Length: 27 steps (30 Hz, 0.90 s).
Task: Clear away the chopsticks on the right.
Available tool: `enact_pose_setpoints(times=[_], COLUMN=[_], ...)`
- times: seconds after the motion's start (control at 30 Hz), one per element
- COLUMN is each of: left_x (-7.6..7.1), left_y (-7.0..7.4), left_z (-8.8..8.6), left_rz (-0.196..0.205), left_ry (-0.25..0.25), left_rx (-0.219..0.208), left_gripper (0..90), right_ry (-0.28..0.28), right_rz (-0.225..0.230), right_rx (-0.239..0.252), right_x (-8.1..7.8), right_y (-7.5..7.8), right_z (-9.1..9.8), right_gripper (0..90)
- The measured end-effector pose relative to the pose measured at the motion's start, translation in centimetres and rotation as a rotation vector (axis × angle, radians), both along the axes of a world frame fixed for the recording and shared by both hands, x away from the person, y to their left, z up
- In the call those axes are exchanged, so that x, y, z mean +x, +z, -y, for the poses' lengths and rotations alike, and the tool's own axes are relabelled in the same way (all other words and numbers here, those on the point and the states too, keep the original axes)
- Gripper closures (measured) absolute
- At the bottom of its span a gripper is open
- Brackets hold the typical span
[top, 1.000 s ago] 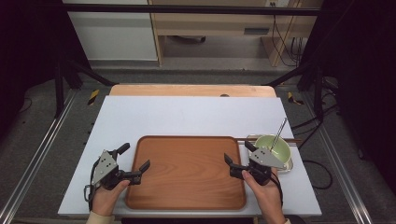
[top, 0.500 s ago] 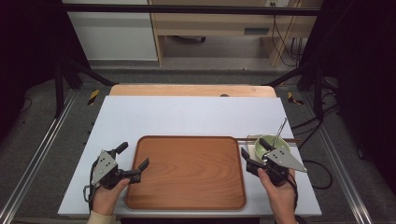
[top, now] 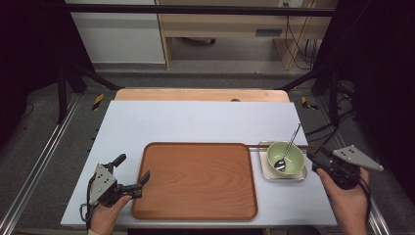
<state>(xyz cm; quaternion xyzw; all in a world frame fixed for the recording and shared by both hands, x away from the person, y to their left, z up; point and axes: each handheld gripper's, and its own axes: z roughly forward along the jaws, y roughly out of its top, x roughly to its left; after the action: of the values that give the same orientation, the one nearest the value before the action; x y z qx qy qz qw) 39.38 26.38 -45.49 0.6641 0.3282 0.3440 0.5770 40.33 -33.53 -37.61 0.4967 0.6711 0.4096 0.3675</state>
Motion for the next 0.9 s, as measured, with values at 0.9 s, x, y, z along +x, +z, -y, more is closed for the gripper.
enact_pose_setpoints(times=[0.9], left_x=[-0.3], left_y=[-0.4], left_z=[0.1], left_rz=[-0.006], left_ry=[0.003], left_rx=[0.019], left_gripper=[3.7], right_ry=[-0.055], right_rz=[-0.439], right_rx=[-0.076], right_x=[15.8], right_y=[-5.9], right_z=[4.9], right_gripper=[90.0])
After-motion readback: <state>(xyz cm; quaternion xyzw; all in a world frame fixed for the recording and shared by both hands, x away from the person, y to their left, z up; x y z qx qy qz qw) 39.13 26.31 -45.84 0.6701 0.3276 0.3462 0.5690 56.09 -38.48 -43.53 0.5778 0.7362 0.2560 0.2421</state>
